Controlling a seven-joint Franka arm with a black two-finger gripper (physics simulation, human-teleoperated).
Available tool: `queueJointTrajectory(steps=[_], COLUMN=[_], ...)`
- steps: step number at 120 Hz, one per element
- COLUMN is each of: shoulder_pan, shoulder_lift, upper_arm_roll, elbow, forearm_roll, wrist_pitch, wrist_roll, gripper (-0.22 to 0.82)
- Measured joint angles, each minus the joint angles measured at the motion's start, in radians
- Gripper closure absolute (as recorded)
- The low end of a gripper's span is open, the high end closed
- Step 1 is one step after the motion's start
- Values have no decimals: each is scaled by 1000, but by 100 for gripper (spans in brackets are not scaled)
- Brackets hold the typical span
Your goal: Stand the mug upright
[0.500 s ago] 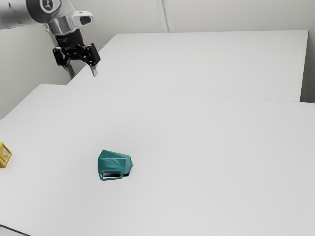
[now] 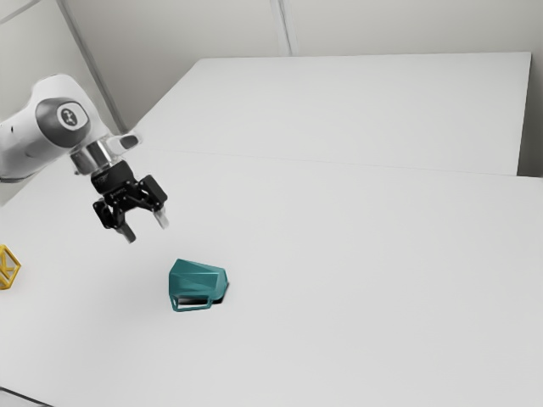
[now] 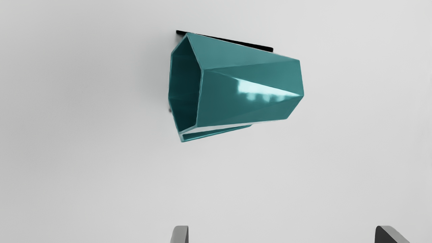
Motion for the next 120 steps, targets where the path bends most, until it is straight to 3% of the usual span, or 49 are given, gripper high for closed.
queueJointTrajectory(steps=[14, 37, 72, 120], shoulder_pan=[21, 36, 43, 35], shoulder_lift=[18, 78, 210, 229], upper_arm_roll=[39, 83, 97, 99], elbow=[-132, -150, -142, -215], forearm_roll=[-162, -344, -522, -632], wrist_pitch=[103, 186, 237, 255], wrist_roll=[89, 256, 499, 702], gripper=[0, 0, 0, 0])
